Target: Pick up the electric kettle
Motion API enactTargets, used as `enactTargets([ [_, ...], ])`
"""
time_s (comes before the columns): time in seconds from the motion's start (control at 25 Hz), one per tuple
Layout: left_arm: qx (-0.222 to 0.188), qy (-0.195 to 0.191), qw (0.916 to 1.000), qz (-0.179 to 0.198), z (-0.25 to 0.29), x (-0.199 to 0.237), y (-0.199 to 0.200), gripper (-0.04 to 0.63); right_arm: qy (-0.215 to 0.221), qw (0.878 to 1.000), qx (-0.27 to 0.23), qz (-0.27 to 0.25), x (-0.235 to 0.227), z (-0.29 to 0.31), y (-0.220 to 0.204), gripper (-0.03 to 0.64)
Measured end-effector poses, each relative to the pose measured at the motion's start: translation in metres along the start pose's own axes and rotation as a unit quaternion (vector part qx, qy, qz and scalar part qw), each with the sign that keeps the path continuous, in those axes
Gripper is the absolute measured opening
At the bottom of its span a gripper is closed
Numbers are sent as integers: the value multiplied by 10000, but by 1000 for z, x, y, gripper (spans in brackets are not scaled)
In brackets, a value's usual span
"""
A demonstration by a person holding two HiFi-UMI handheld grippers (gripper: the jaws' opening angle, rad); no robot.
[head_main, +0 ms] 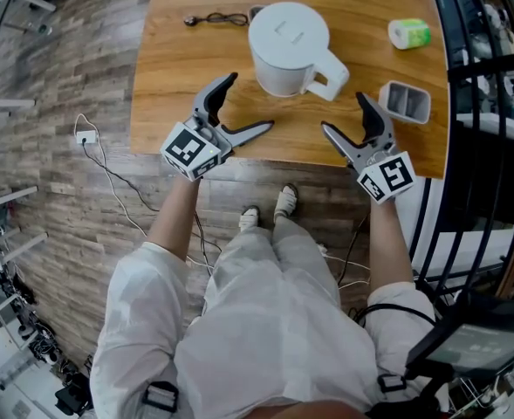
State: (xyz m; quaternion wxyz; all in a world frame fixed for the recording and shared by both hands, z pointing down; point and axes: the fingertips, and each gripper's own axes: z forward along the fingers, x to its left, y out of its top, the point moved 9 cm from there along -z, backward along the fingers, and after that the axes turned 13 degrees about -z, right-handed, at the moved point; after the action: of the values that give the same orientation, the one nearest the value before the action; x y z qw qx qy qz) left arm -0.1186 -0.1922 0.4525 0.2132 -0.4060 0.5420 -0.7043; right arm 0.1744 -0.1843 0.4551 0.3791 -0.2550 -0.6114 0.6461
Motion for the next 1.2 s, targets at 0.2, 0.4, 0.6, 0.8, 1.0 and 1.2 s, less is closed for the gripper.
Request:
enactTargets([
  [0.2, 234, -4, 9994, 240, 10, 16, 2, 549, 79, 9999, -24, -66, -8, 10, -5, 385],
  [0.4, 264, -168, 9990, 324, 20, 32, 13, 557, 160, 9998, -64, -83, -13, 25, -6, 385],
  [0.6, 378, -262, 9981, 411, 35, 35, 14, 558, 241, 9995, -75, -174, -21, 31, -8, 385],
  [0.8, 493, -285, 9971, 503, 44, 45, 10, 563, 319, 9991, -138, -231, -27, 42, -9, 385],
  [1.0, 452, -407, 9971, 459, 49, 48, 13, 568, 267, 9991, -209, -269, -27, 47, -4, 384],
  [1.2, 501, -583, 9956, 536, 55, 64, 8, 581, 185, 9993, -164, -288, -25, 54, -11, 384],
])
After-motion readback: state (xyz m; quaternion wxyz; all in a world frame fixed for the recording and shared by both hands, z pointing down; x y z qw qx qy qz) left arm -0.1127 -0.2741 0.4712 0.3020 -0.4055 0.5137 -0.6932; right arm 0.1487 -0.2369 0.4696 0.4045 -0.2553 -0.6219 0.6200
